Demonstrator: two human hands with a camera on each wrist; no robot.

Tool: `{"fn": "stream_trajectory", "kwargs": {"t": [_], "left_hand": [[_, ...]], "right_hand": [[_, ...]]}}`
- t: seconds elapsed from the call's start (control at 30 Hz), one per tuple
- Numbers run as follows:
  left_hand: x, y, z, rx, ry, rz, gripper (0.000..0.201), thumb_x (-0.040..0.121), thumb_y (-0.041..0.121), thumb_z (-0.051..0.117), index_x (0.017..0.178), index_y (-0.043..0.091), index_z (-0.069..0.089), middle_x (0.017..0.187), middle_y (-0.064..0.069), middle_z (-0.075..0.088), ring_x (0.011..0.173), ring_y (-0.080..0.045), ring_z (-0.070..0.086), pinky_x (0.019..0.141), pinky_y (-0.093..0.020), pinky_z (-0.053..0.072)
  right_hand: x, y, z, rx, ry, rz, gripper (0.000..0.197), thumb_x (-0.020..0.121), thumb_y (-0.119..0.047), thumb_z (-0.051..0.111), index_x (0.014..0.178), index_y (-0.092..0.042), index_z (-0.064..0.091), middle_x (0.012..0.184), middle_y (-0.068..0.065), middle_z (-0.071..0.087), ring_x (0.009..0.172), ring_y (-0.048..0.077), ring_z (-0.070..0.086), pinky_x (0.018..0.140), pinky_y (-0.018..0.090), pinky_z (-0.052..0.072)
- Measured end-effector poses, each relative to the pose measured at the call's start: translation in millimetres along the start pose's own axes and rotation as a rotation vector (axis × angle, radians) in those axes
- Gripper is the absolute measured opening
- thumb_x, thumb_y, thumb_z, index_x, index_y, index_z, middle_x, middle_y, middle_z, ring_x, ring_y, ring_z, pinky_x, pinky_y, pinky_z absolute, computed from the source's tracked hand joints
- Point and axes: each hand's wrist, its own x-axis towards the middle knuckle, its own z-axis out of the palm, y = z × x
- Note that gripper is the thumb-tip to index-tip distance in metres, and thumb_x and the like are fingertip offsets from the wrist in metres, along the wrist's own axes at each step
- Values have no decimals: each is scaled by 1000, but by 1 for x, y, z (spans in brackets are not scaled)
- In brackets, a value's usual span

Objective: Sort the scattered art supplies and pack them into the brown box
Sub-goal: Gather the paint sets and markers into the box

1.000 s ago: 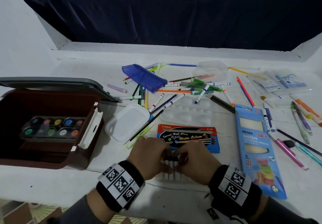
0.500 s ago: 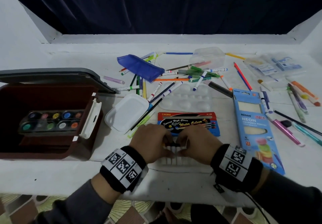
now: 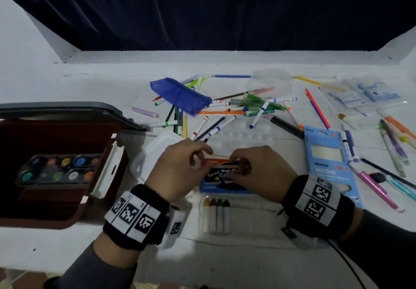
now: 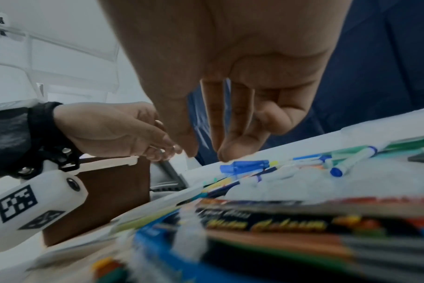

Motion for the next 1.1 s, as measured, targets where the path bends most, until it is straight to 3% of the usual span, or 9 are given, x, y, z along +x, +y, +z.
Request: {"fn": "stream_trajectory", "kwargs": {"t": [0.13, 0.23, 0.33, 0.47, 0.6, 0.77, 0.87, 0.97, 1.1], "left_hand": [[51, -1, -13, 55, 137, -3, 19, 85, 21, 73, 103, 24, 69, 94, 4, 62, 79, -11, 54, 70, -25, 41], [100, -19, -9, 113, 77, -20, 26, 88, 20, 70, 113, 16, 67, 105, -5, 64, 96, -23, 58, 78, -25, 37], [145, -35, -3, 243, -33, -141, 44, 90, 31, 66, 132, 24, 57, 127, -8, 57, 118, -32, 53, 95, -40, 46], [179, -43, 3, 456, -190, -249, 55, 92, 40, 60, 144, 41, 40, 141, -4, 45, 132, -32, 41, 105, -50, 34], [189, -55, 1, 466, -174, -296, 55, 93, 34, 57, 143, 47, 37, 139, -1, 45, 132, -29, 41, 106, -50, 31], [189, -70, -4, 451, -129, -363, 61, 95, 19, 48, 145, 48, 28, 136, -4, 43, 121, -31, 50, 100, -48, 38], [190, -69, -6, 459, -136, -369, 55, 94, 13, 44, 137, 47, 36, 138, -4, 40, 116, -31, 55, 96, -46, 38], [191, -68, -5, 505, -167, -338, 43, 94, 16, 45, 127, 44, 46, 137, 0, 38, 116, -29, 55, 96, -46, 33], [192, -70, -1, 500, -127, -319, 21, 94, 33, 49, 113, 42, 54, 114, 7, 52, 105, -24, 59, 89, -43, 26]], "right_hand": [[37, 23, -25, -17, 132, -35, 17, 87, -34, 68, 99, -22, 68, 81, -9, 64, 74, 10, 59, 72, 32, 51], [76, 42, -39, -65, 124, -70, 14, 89, -25, 63, 99, -18, 69, 96, -3, 67, 89, 18, 62, 80, 35, 50], [119, 57, -48, -162, 80, -109, 16, 89, -18, 58, 100, -16, 70, 109, 6, 68, 99, 27, 61, 85, 37, 49], [164, 71, -50, -378, -48, -123, 26, 90, -18, 55, 112, -19, 68, 112, 7, 66, 106, 28, 58, 87, 38, 49], [193, 79, -46, -538, -155, -152, 24, 90, -19, 53, 111, -21, 66, 113, 3, 64, 111, 26, 54, 90, 42, 47], [213, 89, -38, -595, -193, -168, 21, 91, -22, 51, 108, -19, 65, 112, 4, 62, 109, 26, 57, 89, 40, 49], [217, 89, -34, -601, -206, -152, 22, 92, -22, 52, 111, -19, 64, 115, 4, 59, 110, 27, 56, 89, 42, 46], [218, 85, -35, -672, -206, -163, 21, 91, -24, 56, 110, -19, 64, 116, 3, 60, 108, 26, 59, 91, 40, 43], [214, 82, -36, -756, -199, -200, 21, 94, -25, 53, 109, -18, 66, 114, 2, 61, 104, 25, 61, 90, 39, 41]]}}
